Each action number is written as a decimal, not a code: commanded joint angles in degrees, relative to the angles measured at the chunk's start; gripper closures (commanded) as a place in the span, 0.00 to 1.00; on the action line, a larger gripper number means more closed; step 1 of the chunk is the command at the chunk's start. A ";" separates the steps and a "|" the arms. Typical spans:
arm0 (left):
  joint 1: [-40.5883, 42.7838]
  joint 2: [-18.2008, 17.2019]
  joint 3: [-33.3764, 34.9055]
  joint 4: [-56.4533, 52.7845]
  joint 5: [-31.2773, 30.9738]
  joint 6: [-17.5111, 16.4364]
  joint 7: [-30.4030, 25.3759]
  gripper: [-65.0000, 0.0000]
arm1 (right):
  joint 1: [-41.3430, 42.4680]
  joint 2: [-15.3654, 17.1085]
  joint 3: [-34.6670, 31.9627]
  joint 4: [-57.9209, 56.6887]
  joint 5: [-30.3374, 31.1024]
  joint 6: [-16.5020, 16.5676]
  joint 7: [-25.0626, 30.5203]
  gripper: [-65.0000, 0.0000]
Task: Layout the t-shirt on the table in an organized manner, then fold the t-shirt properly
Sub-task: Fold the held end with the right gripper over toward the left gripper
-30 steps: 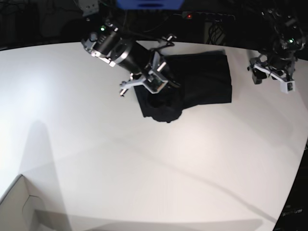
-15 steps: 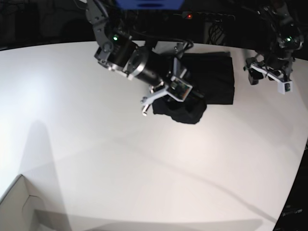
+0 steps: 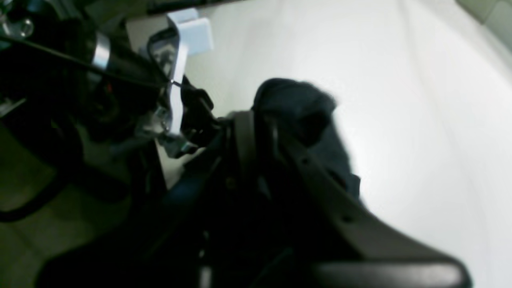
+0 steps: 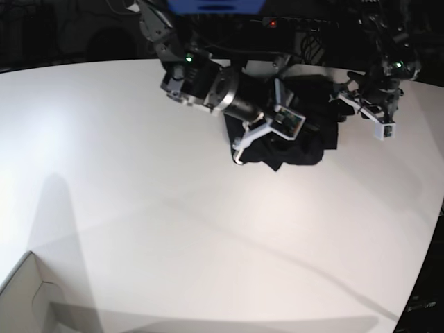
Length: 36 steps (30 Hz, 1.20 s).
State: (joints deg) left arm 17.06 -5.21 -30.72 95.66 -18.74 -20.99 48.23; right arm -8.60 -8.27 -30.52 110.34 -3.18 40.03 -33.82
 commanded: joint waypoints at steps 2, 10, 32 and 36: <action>-0.93 -0.63 0.35 -0.76 -0.55 0.11 -0.97 0.45 | 1.35 -0.73 -1.61 0.47 1.29 -0.03 2.31 1.00; -1.81 -0.72 0.35 -2.78 -0.64 -0.06 -0.71 0.53 | 4.86 -0.73 -5.65 -6.12 1.29 -0.03 2.40 1.00; 3.64 -1.07 -0.36 6.72 -0.73 -0.15 -0.62 0.33 | 11.46 -0.73 -5.65 -17.99 1.29 -0.03 2.40 0.80; 4.35 -0.90 -3.43 6.72 -1.17 -0.15 -0.62 0.33 | 11.28 -0.73 -5.65 -17.73 1.29 -0.03 2.04 0.60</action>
State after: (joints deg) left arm 21.34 -5.67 -33.89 101.36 -19.49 -21.08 48.29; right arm 2.09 -8.25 -36.07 91.33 -2.94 40.03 -33.17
